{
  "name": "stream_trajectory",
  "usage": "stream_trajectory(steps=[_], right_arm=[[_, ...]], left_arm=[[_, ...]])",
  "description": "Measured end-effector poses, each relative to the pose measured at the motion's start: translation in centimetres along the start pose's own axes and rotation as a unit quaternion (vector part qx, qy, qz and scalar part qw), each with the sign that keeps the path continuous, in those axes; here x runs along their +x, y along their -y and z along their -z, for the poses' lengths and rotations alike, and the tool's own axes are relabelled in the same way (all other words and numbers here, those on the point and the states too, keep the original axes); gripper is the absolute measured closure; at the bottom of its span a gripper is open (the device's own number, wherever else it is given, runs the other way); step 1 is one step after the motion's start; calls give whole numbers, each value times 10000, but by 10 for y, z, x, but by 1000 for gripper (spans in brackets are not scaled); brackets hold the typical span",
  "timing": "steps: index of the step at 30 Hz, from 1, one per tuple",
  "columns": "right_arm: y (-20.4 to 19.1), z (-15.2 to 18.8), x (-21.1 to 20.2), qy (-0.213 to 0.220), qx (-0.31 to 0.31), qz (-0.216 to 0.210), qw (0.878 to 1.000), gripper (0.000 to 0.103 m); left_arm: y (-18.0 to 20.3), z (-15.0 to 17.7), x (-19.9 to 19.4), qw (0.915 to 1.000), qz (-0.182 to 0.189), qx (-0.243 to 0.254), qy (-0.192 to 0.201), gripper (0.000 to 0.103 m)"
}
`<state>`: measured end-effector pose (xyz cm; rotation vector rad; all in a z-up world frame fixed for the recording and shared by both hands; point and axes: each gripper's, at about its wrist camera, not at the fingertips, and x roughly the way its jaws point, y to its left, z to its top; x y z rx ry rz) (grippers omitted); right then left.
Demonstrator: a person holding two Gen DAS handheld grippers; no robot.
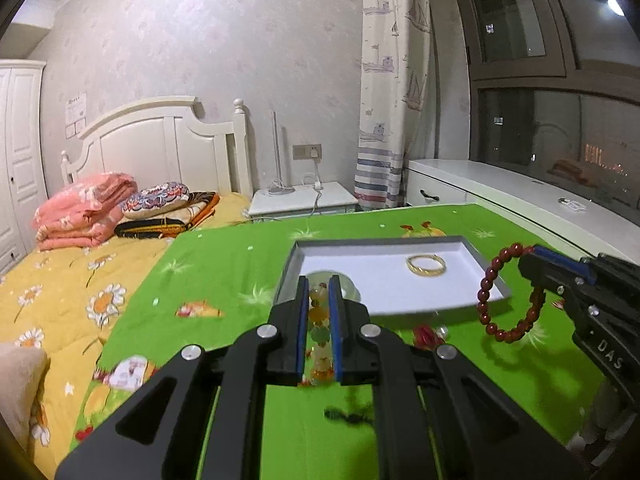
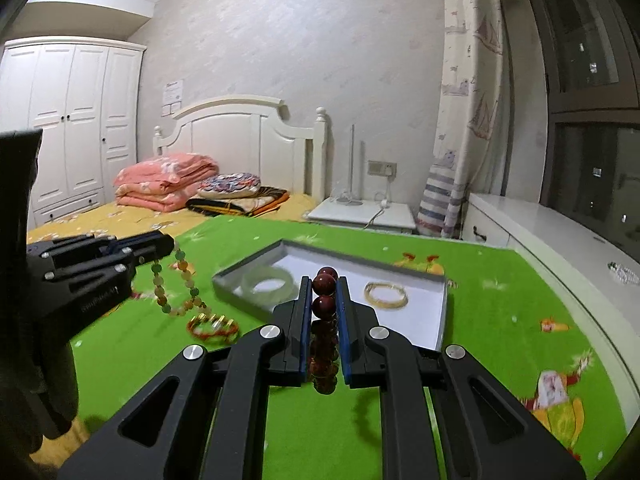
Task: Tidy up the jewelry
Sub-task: 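Carry both bead bracelets into the tray and open both tools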
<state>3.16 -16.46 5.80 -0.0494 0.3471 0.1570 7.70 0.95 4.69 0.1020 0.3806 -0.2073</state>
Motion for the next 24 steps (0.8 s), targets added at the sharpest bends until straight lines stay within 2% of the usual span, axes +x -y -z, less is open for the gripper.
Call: stream_trajectory(steps=[12,18,24], right_arm=[[26,-35,84,-145,-21,445,9989,90],[42,-35,125,-465,123,633,9968,90],[48,-27,155,-810,61,767,9937,89]], left_arm=[[16,-55,100,9995,-160,218,-182,93],[14,-69,156,9982,-255,13,-539,93],[22,-68,200,9950,-436,67,-898,93]])
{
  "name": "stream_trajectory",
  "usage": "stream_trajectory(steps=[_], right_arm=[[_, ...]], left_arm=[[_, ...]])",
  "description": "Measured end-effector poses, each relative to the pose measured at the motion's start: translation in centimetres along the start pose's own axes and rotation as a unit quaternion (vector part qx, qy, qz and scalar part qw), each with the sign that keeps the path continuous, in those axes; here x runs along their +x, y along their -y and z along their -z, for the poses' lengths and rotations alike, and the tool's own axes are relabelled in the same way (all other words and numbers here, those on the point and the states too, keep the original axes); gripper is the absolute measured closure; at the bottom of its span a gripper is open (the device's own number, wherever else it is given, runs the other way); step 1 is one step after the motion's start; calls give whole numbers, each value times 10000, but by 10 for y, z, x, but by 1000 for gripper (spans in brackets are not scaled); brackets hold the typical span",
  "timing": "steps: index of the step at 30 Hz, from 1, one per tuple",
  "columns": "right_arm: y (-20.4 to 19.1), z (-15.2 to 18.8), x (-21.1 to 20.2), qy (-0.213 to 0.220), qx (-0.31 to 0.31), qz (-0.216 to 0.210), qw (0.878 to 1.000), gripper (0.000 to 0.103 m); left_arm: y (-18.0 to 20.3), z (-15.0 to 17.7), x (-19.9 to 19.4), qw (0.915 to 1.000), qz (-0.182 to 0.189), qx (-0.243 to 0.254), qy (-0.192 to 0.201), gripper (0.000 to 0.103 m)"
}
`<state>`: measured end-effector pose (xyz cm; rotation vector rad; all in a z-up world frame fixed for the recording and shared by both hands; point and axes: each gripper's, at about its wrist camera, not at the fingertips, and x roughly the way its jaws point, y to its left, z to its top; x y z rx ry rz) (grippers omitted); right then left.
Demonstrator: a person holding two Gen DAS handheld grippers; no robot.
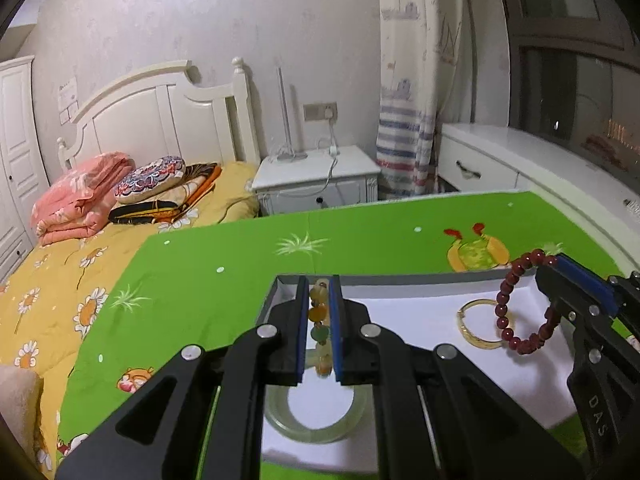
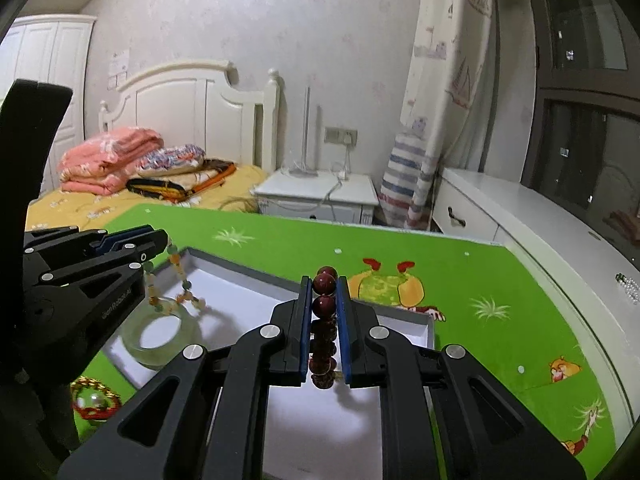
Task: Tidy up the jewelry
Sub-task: 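Carry both bead bracelets into the tray and open both tools, then grasp the black cord pendant with green stone using the right tool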
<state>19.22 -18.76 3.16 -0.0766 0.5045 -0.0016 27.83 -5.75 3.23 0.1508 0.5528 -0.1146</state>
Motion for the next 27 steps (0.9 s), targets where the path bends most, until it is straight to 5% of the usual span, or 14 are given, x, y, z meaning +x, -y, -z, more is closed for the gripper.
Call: stream_trajectory(steps=[4,6,7,8,12,17,27], right_arm=[[-2,4,9,-121,0,45,9999,88],[-1,5,8,-128,48,23,9999,80],[0,4,8,-116,77,1,9999,76],[0,4,5,-77,96,-7,9999,70],[0,5,-4,-54,135,-50,9999,66],[-4,13,-25,-13,87,-163,9998,66],[-25,54,-80,-110,-110,-511,9986,64]], left_arm=[[10,2,15,9998,-127,106,-101,91],[13,3,17,9998,-136,102,-144,66],[14,2,15,9998,-174,99,-78,46],[14,2,12,9997,-219,124,14,41],[16,7,6,9992,-258,290,26,40],[4,21,-14,9992,-321,257,-1,25],[-38,75,-88,9979,-629,127,109,9]])
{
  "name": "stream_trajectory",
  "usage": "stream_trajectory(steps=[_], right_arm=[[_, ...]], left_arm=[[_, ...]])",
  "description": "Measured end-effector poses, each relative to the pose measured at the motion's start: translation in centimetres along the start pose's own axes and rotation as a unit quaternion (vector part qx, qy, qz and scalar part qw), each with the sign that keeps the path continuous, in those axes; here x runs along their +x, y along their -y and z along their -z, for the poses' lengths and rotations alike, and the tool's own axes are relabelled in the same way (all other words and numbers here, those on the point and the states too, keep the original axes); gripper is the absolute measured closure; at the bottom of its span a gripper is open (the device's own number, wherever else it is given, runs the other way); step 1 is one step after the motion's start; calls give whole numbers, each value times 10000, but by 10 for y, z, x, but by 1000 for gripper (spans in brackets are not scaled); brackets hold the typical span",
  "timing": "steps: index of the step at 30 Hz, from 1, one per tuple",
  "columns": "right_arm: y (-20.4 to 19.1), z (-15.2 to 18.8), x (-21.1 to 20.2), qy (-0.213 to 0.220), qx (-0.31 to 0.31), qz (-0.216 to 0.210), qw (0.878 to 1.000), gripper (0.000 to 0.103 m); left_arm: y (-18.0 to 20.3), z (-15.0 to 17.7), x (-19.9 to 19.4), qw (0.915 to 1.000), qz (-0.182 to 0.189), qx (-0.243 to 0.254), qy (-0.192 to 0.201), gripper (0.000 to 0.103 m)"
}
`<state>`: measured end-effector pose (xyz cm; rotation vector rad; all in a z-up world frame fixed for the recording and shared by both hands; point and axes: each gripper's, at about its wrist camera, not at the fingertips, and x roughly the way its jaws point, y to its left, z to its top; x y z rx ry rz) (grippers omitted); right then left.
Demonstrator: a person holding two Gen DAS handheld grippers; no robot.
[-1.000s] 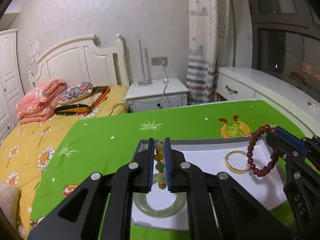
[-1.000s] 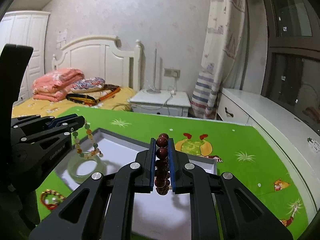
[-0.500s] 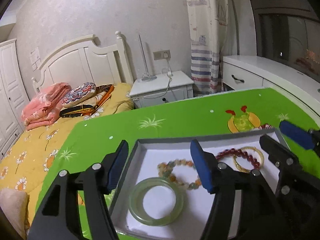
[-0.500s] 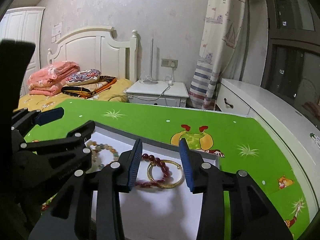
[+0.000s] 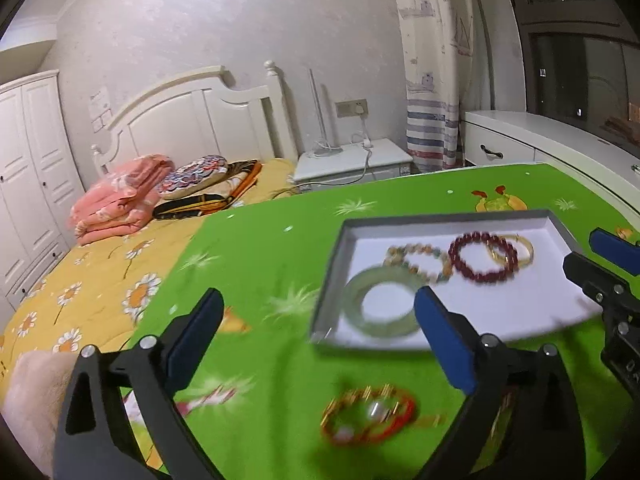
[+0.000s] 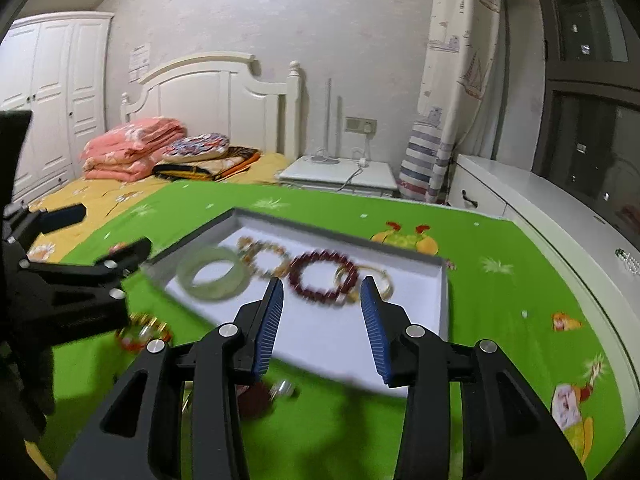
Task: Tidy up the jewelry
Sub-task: 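Grasp the black cord pendant with green stone using the right tool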
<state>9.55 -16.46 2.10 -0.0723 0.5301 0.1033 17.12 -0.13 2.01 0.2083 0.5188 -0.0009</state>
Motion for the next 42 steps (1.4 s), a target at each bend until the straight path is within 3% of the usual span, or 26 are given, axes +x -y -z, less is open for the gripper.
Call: stream_trajectory(steps=[6,15,22,25,36,37,39,42], right_arm=[[-19,31,-26,-269,-131,-342,9990,63],[-57,58,-39,-692,-538,-949,9916,62],[-102,54,-28,-910,-1110,-1423,9794,62],[-118,50,-16,-1081,-1314,-1482,9742,62],[-126,42,12,-1599,-1246,-1634,9655,63],[-125,43,11,-1586,-1242,-1638,9657,66],[-125,46,6,-1529,-1282,-1656,9658,86],[-126,49,-1,-1406,-1377,-1542,9683,93]], left_arm=[[-34,43,-37,9997,18,-241,-52,5],[-72,86,-43,9981,-184,-425,-403,5],[-93,89,-26,9920,154,-914,-854,5],[-98,90,-19,9891,-6,-1022,-1056,5],[-85,86,-17,9919,-106,-773,-1004,5],[-85,86,-17,9918,-100,-776,-1006,5],[-84,86,-17,9920,-103,-769,-997,5],[-82,87,-17,9922,-118,-724,-1011,5]])
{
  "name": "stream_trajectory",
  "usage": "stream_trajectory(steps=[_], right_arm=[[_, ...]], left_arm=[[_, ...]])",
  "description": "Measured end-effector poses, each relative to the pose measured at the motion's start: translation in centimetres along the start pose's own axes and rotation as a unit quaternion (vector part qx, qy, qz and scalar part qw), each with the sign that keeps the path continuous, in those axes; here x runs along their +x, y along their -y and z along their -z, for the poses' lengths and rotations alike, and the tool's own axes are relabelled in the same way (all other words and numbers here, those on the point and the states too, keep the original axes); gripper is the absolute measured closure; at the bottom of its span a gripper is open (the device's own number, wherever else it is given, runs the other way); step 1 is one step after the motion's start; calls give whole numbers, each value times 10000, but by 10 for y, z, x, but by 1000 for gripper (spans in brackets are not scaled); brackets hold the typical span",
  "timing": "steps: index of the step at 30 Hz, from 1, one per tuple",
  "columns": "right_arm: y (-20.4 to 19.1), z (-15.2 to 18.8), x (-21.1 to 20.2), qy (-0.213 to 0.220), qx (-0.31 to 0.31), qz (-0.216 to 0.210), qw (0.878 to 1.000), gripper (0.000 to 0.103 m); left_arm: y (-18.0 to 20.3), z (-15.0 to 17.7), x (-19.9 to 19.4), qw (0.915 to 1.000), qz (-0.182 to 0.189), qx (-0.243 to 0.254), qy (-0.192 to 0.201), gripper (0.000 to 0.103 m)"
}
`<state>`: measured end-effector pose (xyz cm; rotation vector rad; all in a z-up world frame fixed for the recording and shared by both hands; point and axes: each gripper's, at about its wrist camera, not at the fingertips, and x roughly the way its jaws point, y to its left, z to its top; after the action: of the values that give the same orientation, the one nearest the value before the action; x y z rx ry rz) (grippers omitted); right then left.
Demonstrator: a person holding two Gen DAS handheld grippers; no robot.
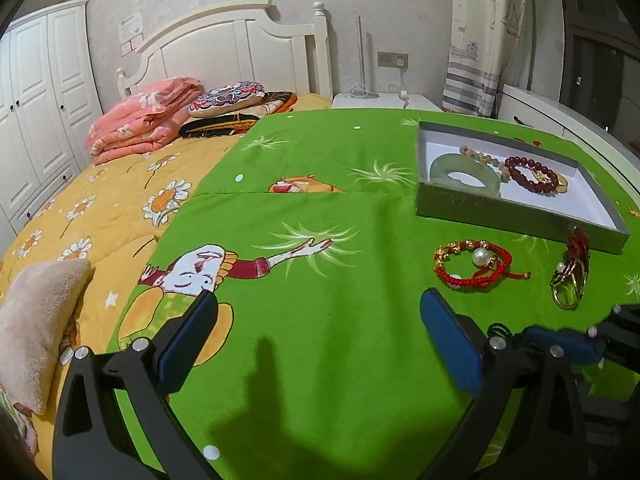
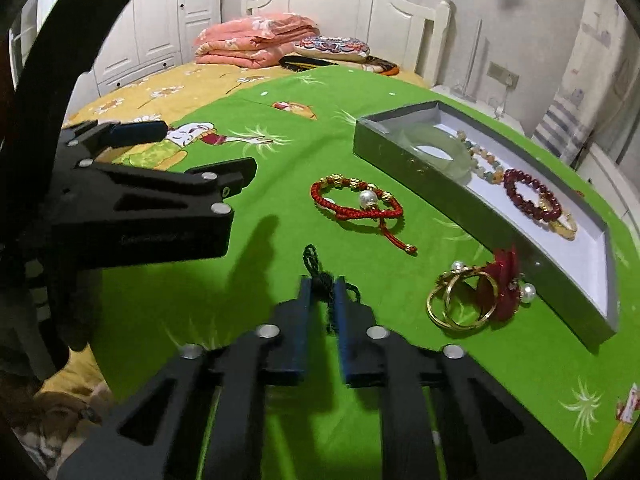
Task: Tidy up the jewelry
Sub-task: 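Grasp the black cord pendant with green stone using the right tool, then grasp the small red tassel piece with the left tool while the right tool holds the pendant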
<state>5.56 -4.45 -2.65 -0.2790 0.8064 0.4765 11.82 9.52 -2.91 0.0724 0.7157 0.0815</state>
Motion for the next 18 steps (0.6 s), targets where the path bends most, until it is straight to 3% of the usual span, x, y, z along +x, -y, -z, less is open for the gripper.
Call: stream_trajectory(steps=[8,12,18], right_arm=[[25,18,-29,522,491,183,9973,94],[43,28,-37,646,826,240,9942,94],[48,32,-38,730,932,173,9928,94]], left_arm=[[8,0,-3,9997,14,220,66,5],[26,1,-9,9969,69,750,214,5],[64,-3,-10,9891,584,1339,187,13]])
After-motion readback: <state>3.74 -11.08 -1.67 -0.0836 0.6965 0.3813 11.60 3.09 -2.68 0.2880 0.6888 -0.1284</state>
